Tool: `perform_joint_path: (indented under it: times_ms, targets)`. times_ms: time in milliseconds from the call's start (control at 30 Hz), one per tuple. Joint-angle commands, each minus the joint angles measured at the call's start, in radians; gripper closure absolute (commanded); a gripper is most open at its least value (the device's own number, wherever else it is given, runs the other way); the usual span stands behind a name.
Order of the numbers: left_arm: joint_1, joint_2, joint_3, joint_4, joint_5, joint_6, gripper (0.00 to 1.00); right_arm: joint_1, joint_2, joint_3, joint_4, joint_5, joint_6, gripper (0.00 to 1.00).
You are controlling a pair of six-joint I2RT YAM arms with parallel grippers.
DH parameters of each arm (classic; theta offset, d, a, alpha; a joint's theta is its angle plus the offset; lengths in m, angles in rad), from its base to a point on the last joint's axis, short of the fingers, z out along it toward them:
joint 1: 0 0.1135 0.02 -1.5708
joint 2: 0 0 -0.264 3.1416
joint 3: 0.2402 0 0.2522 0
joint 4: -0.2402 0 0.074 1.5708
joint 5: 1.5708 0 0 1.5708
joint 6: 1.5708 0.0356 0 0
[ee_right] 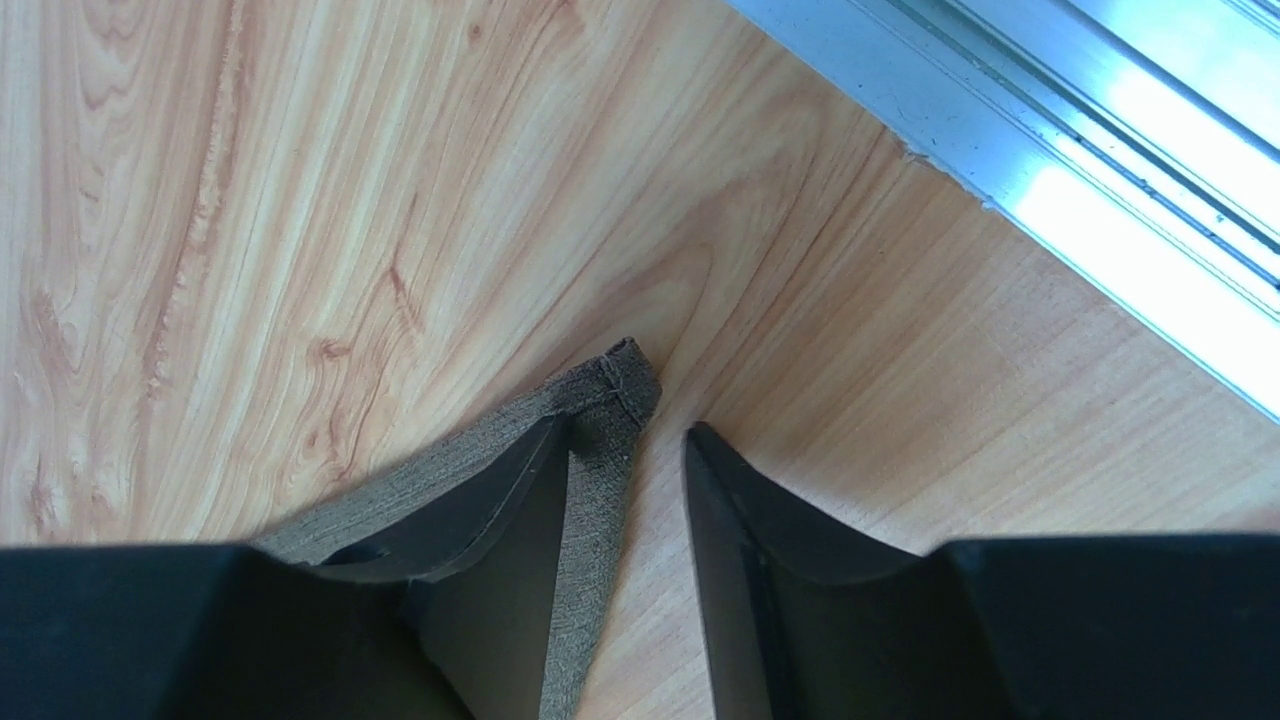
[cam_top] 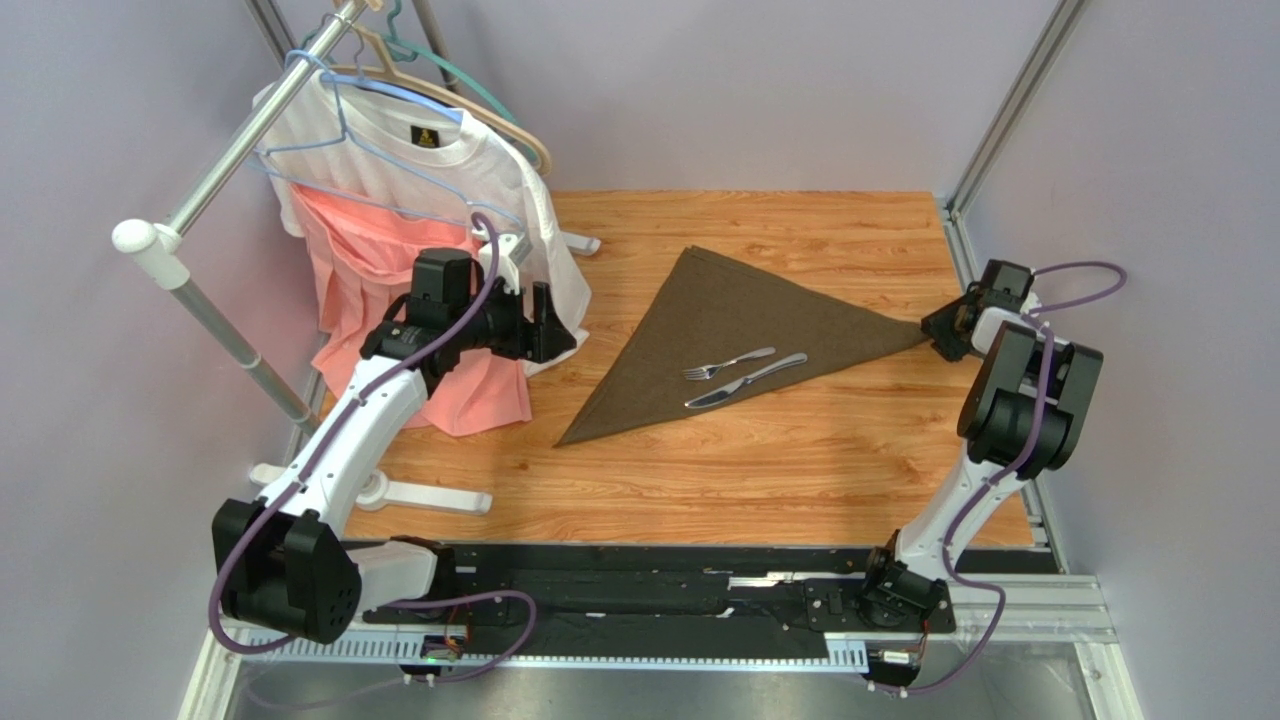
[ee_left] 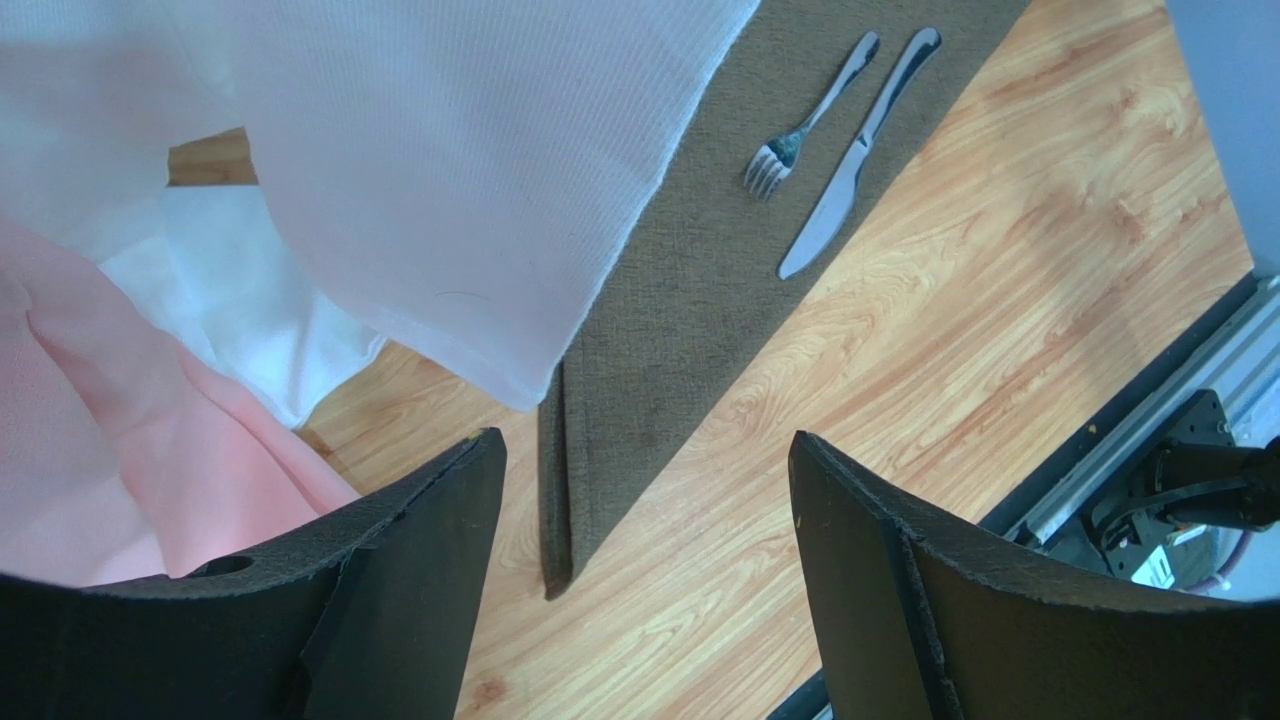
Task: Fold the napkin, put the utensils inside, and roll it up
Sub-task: Fold the napkin
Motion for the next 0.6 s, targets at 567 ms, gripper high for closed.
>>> perform_joint_path:
  times_ms: [567]
  targets:
    - [0.012,-0.010,0.001,0.027,0.018,0.011,0.22,-0.020,0.084,0.074,-0.019,0.004,-0.028,0.99]
